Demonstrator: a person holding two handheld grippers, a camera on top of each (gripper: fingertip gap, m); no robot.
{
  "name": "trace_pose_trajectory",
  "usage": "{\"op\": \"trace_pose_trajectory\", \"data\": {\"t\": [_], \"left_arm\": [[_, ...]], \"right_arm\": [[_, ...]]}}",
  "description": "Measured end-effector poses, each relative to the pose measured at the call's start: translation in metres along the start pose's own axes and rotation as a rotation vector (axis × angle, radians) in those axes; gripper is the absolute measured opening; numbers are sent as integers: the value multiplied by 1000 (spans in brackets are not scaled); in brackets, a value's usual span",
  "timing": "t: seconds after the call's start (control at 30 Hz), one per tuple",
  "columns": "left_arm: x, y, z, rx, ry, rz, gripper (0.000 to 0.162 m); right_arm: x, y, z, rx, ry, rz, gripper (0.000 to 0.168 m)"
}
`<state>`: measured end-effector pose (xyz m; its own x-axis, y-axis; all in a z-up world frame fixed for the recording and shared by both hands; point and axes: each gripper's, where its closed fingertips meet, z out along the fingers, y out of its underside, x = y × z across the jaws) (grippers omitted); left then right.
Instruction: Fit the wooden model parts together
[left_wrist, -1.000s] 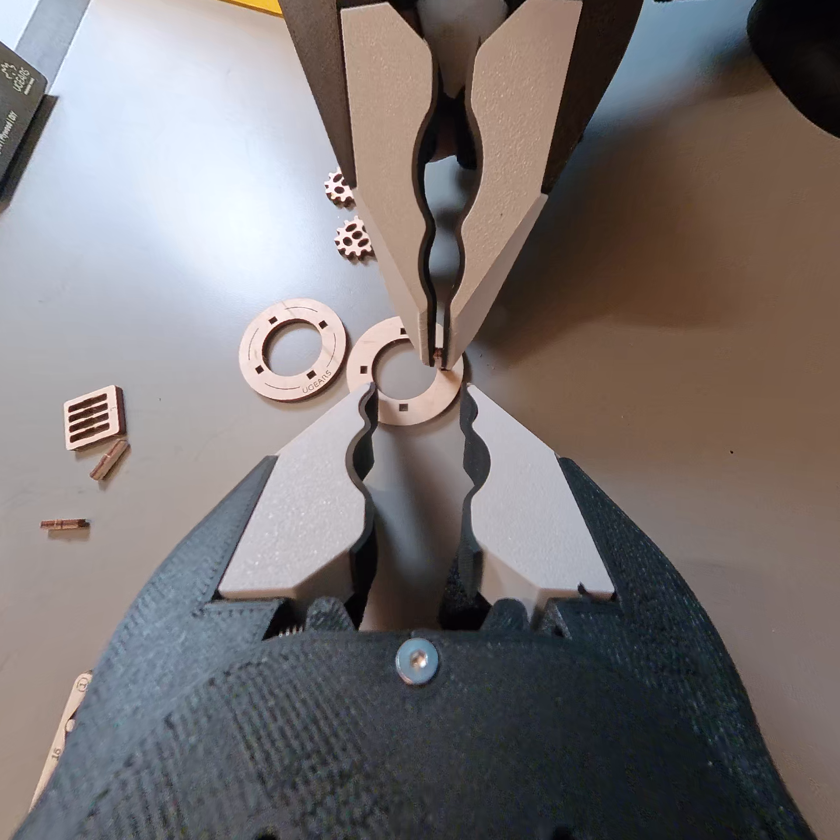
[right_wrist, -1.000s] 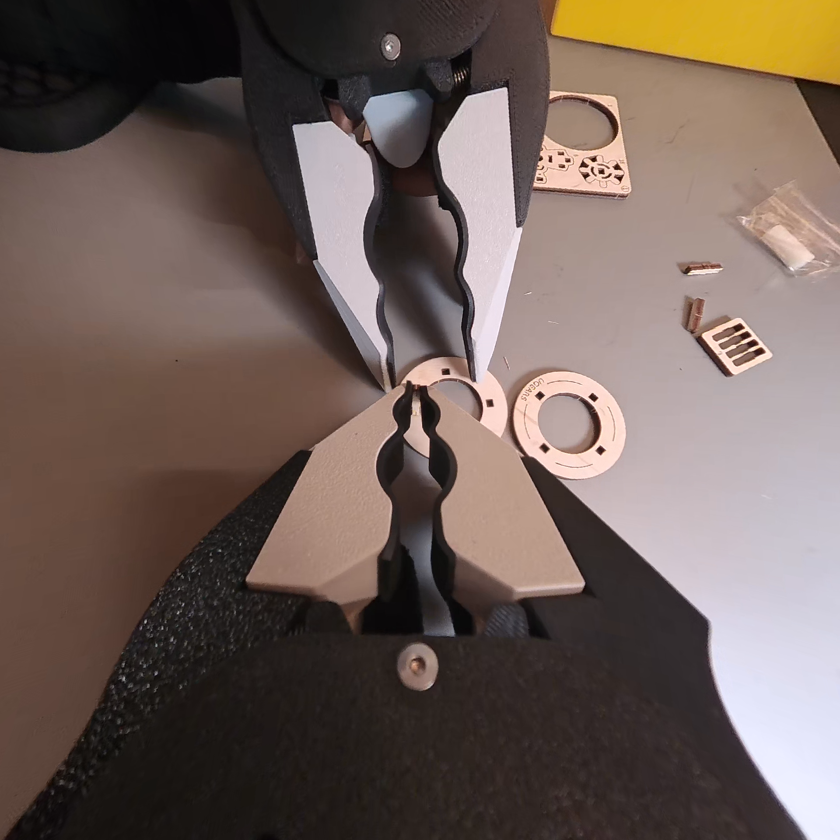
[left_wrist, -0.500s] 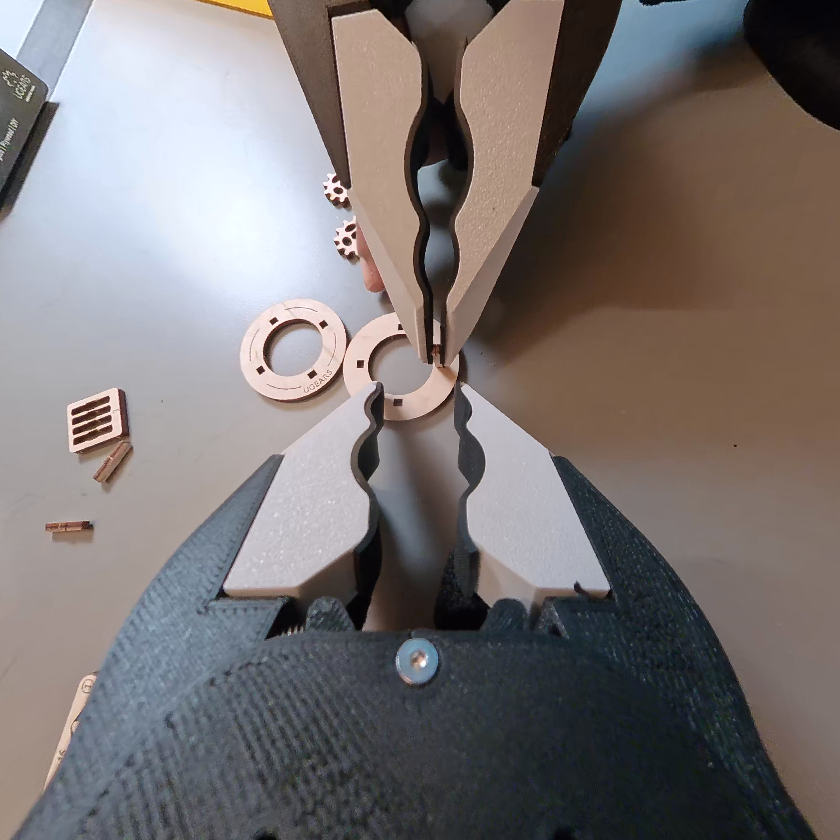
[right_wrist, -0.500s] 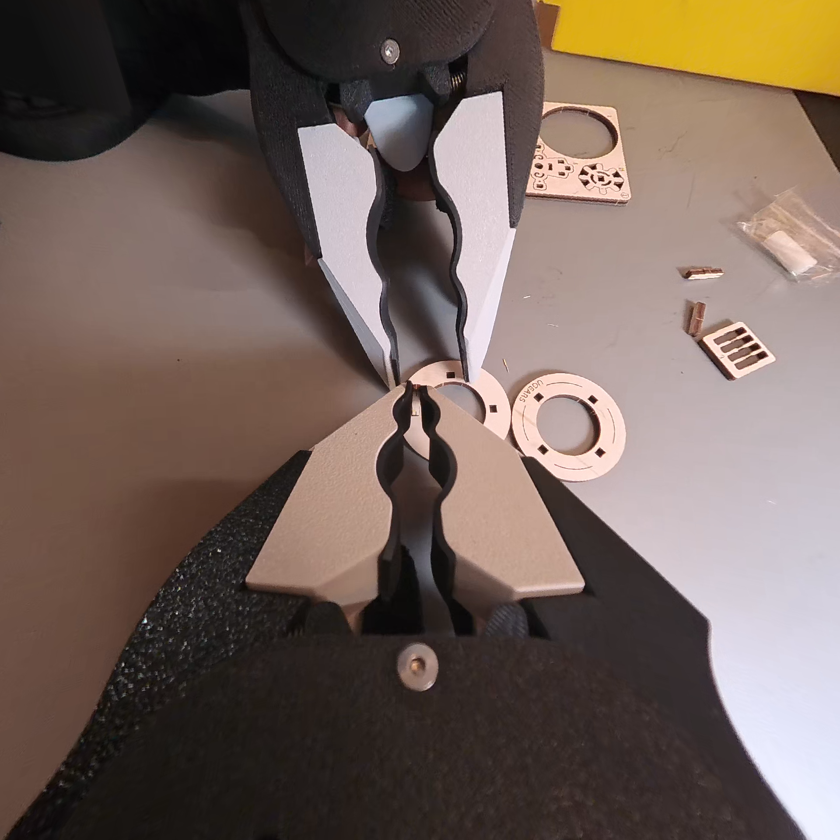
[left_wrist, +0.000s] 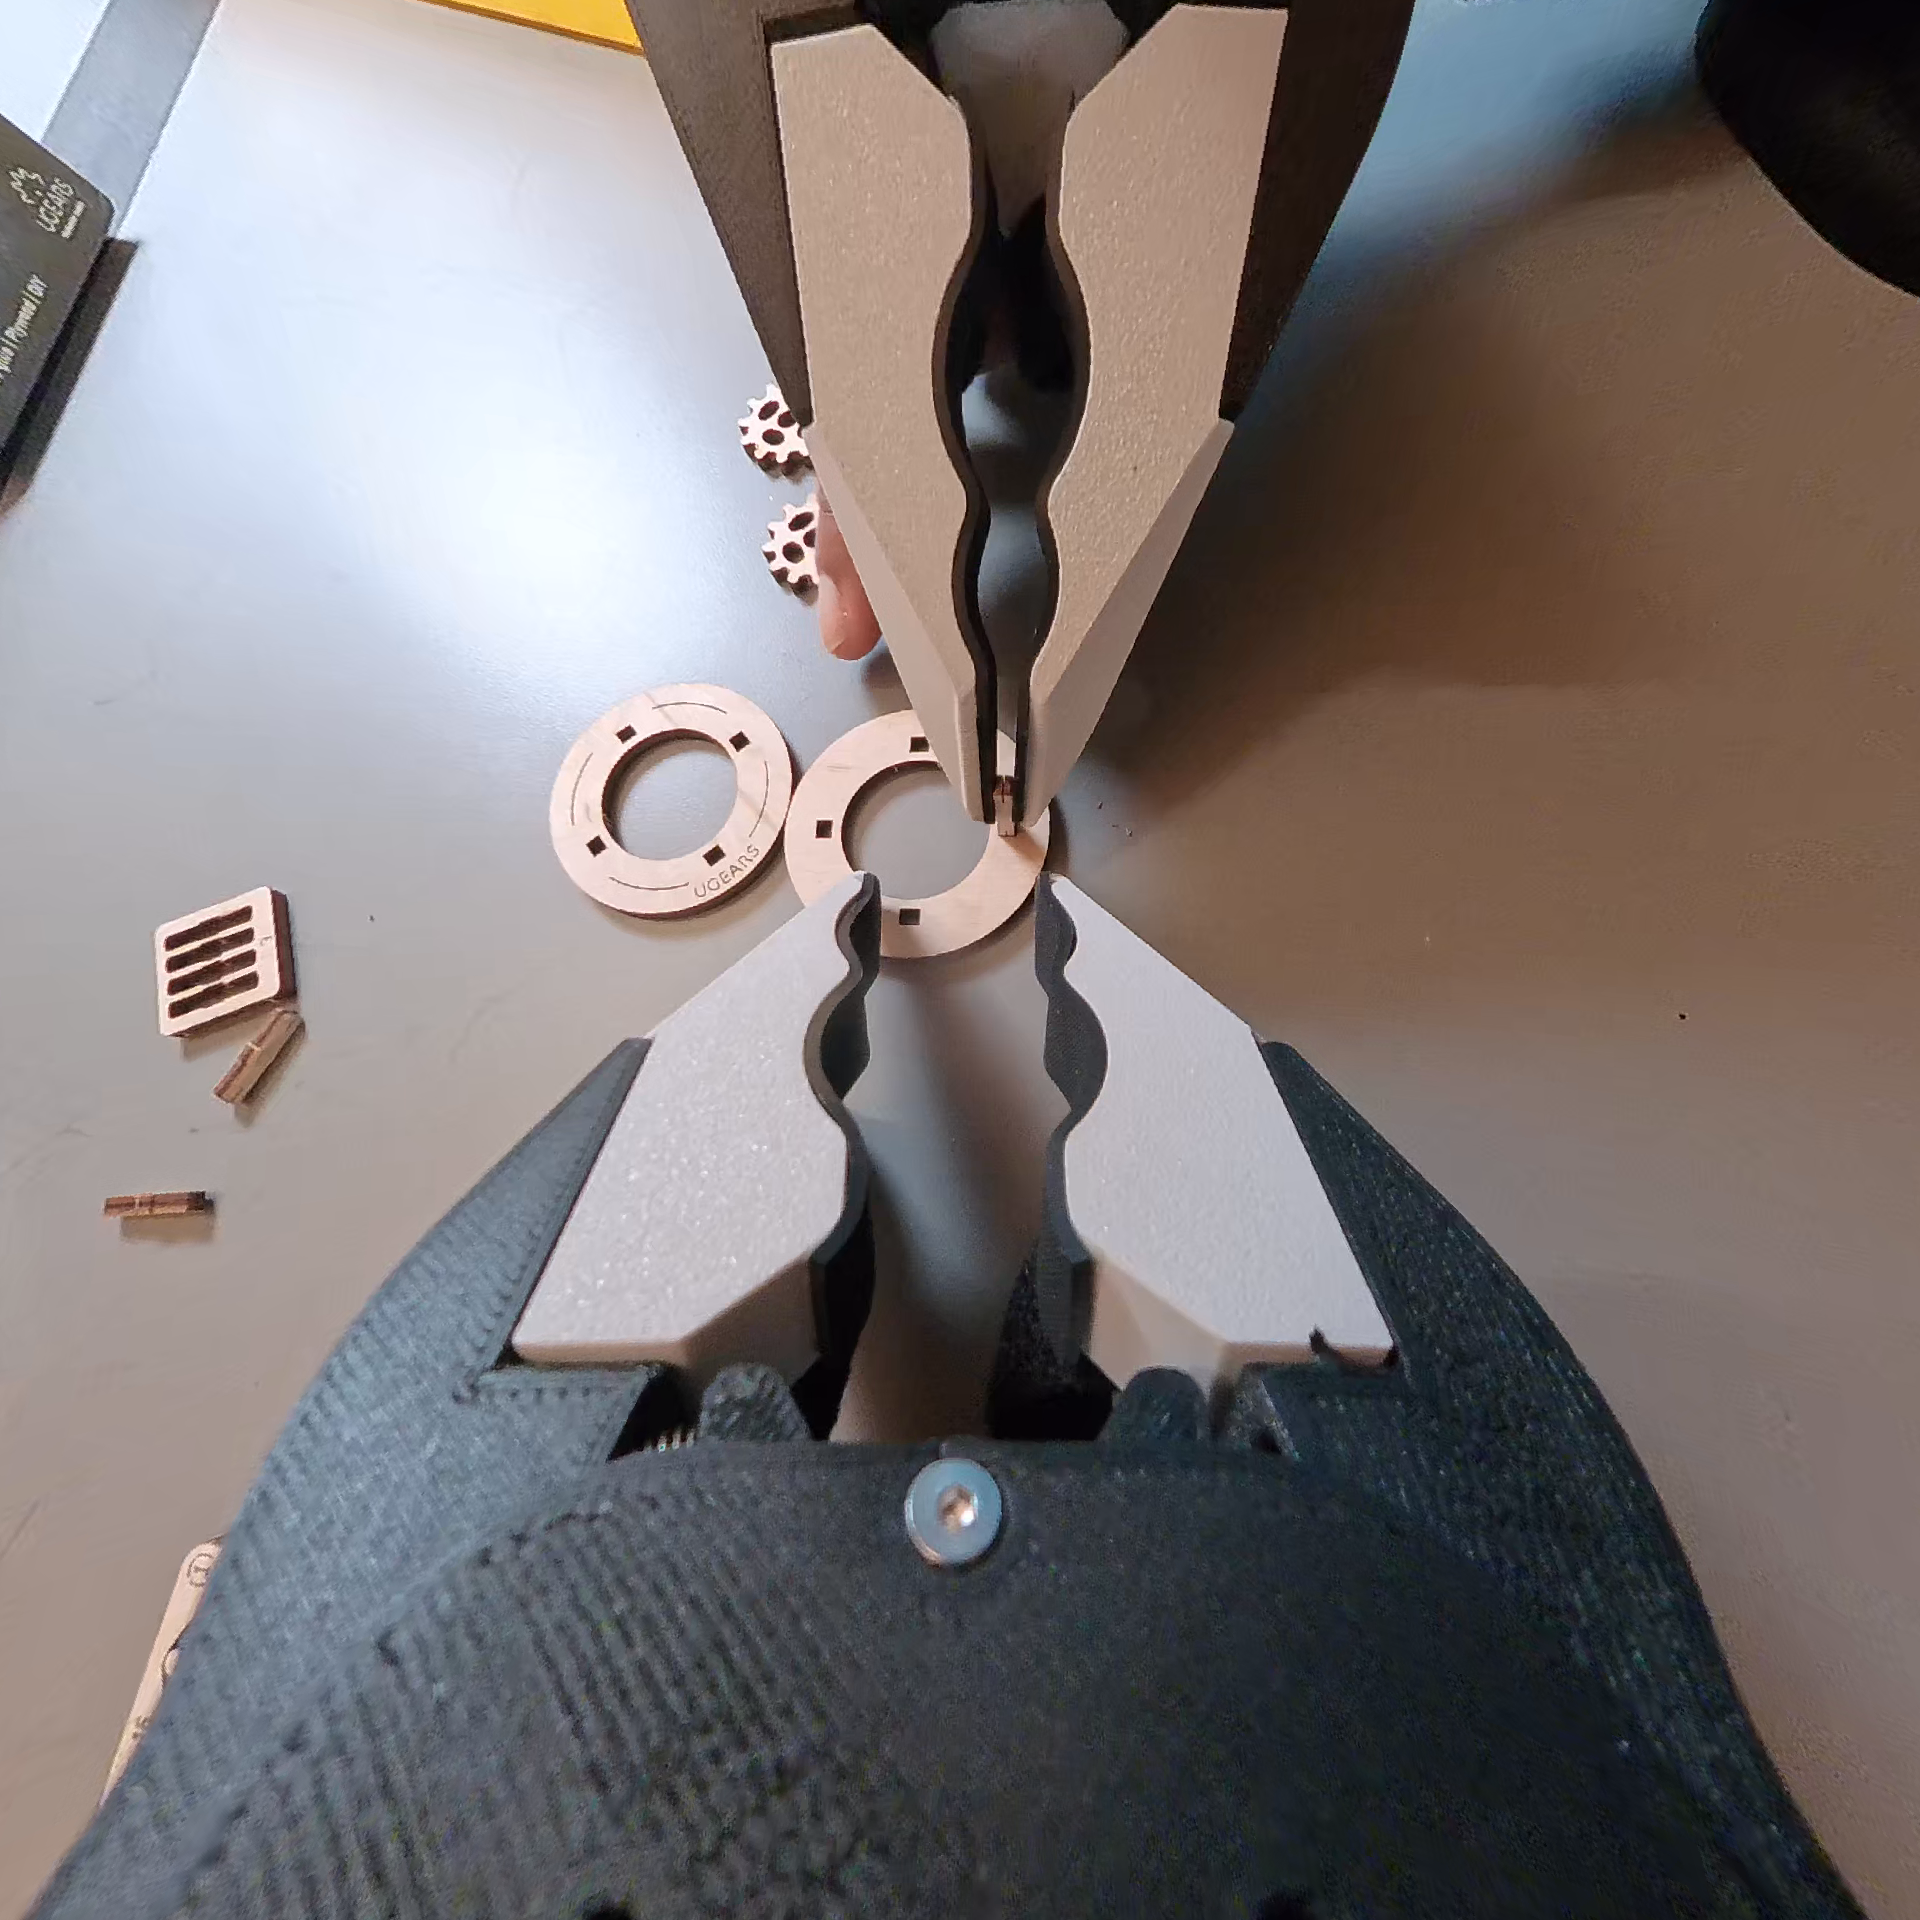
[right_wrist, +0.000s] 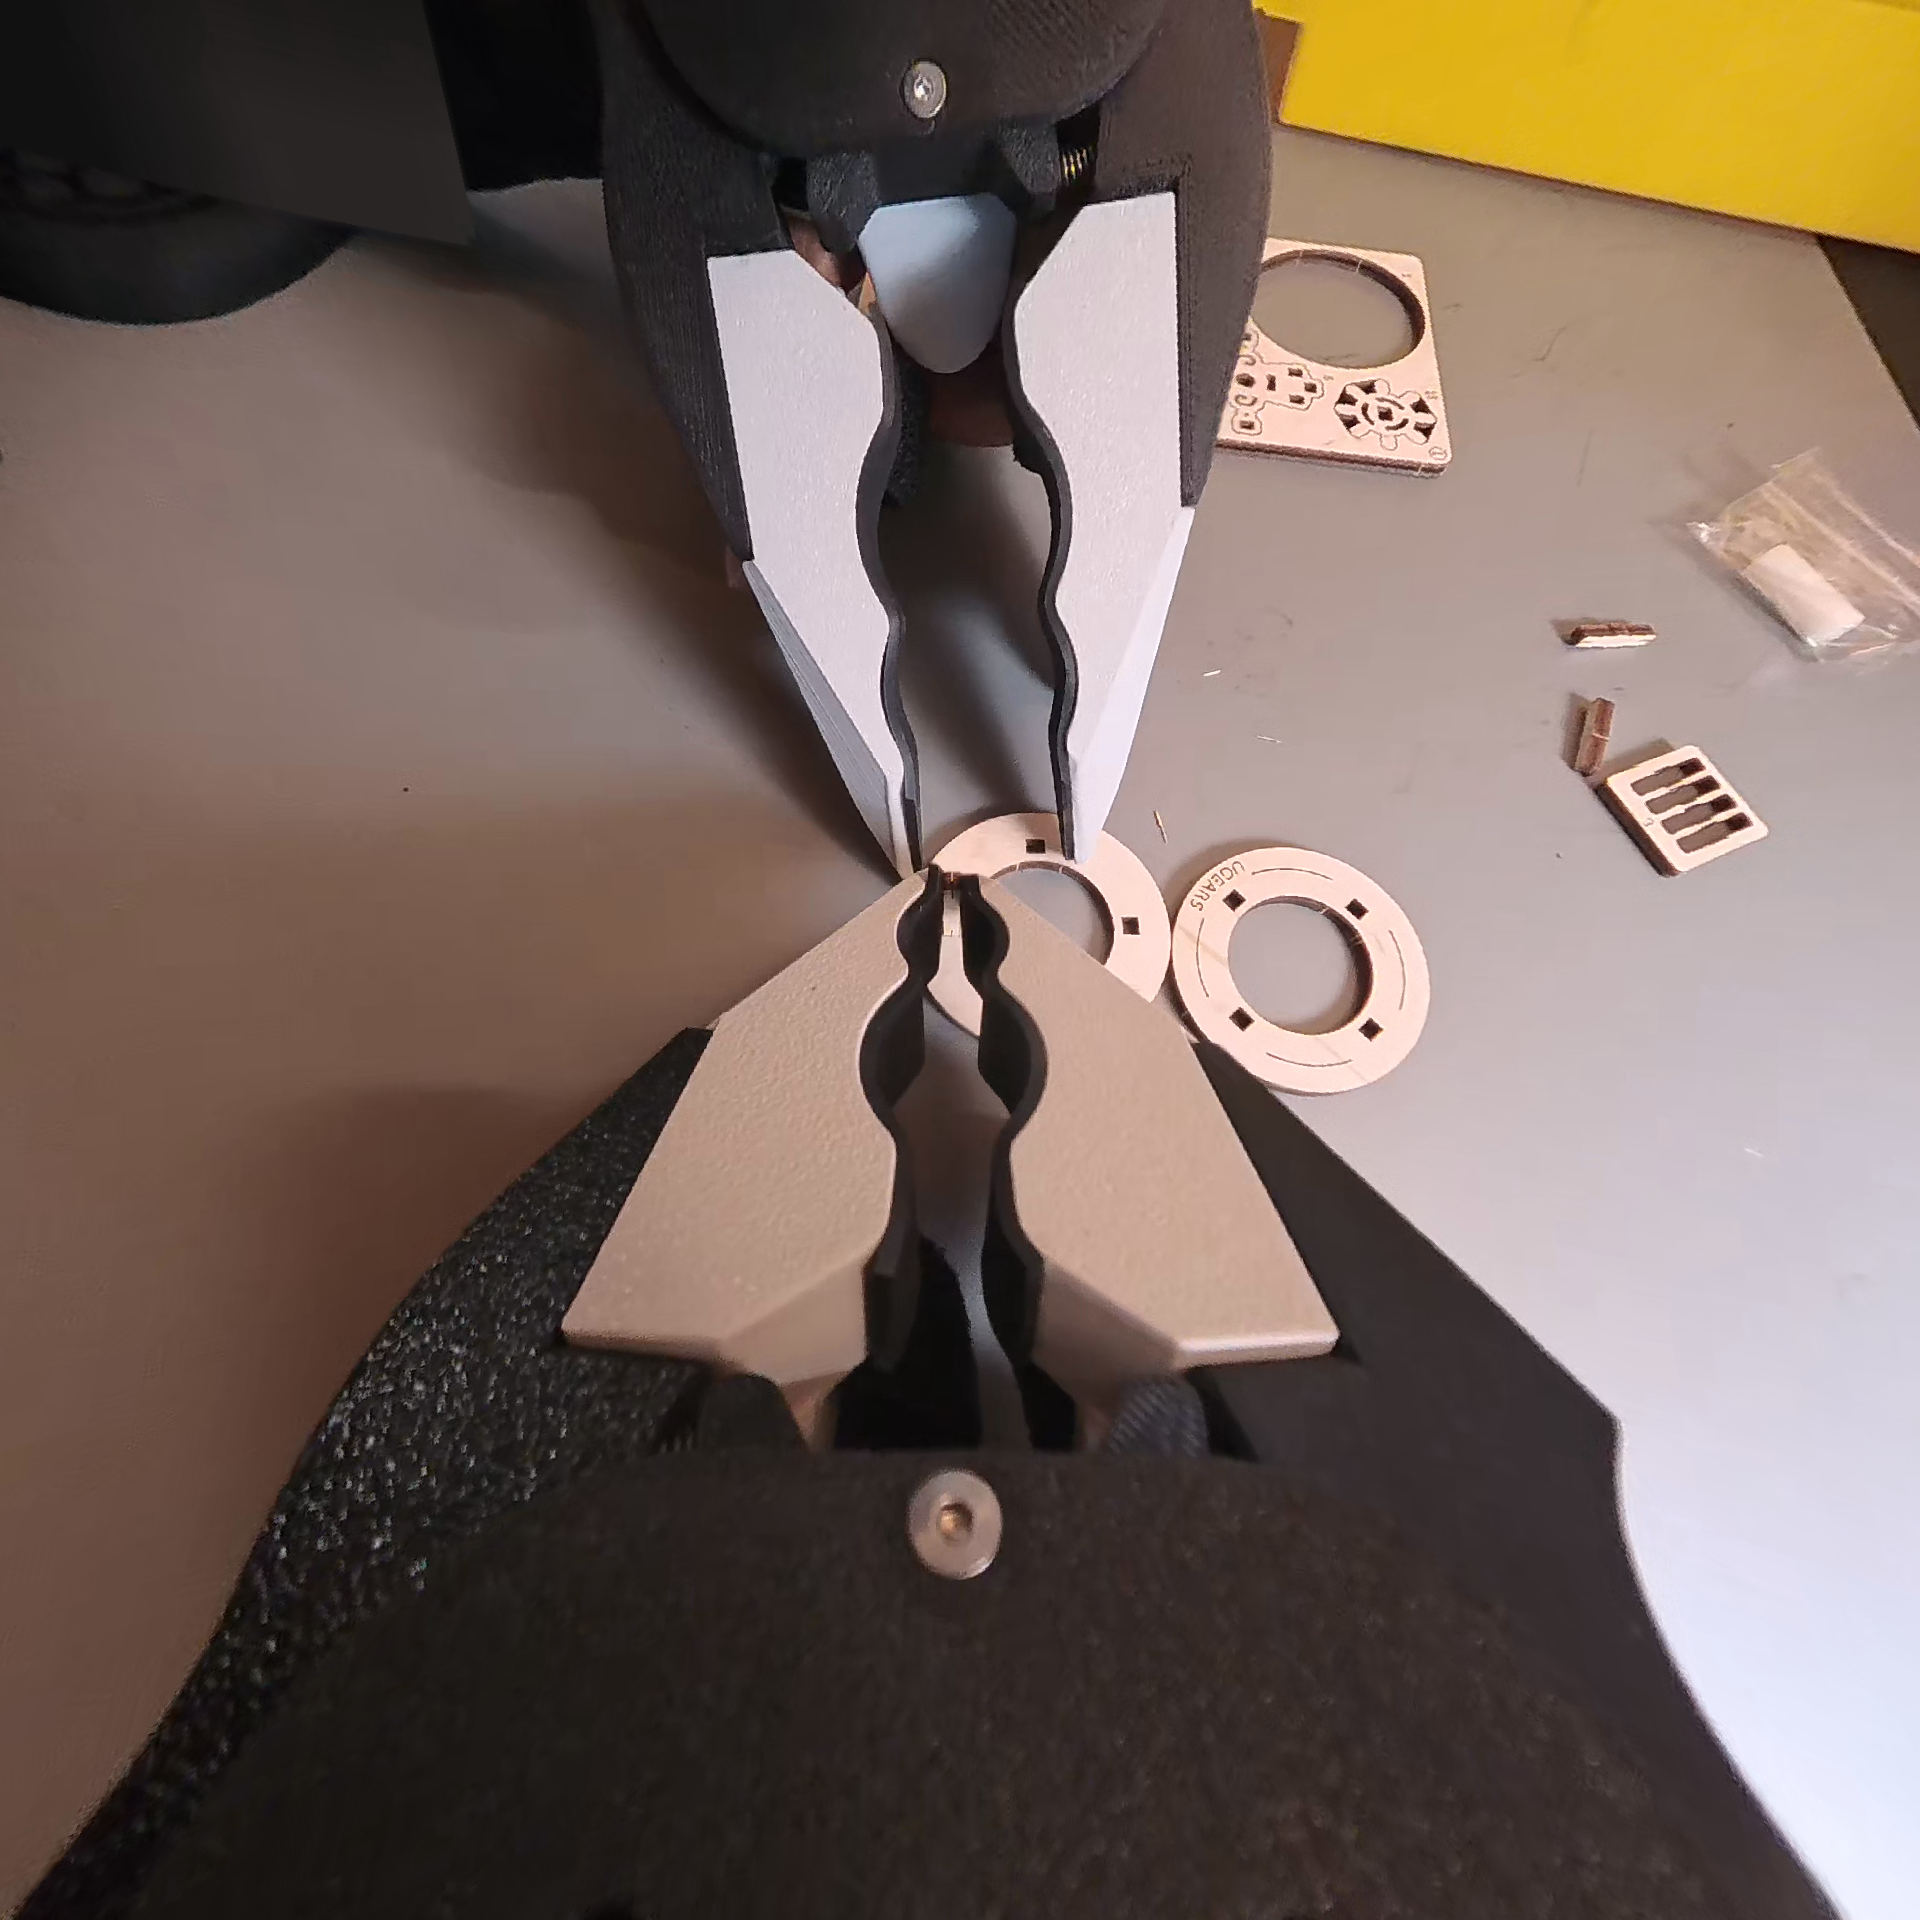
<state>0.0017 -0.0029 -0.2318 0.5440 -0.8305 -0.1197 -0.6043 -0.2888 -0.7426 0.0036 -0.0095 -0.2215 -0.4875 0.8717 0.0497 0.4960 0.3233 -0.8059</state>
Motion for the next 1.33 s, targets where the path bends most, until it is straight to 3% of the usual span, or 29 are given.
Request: {"op": "trace_pose_trajectory", "data": {"t": [0.53,0.73,0.87,1.2,1.33], "left_arm": [[-1,1,0,-8,-20,4,23],[-1,-2,-3,13,-11,-3,35],[-1,-10,-5,72,-23,21,44],[-23,-53,-38,313,-225,89,33],[-26,-68,-51,397,-278,96,20]], "right_arm": [[0,2,-1,6,-31,29,2],[0,-22,-17,188,-82,129,1],[6,-41,-33,340,-141,295,0],[25,-70,-58,612,-375,814,0],[25,-79,-61,684,-459,927,1]]}}
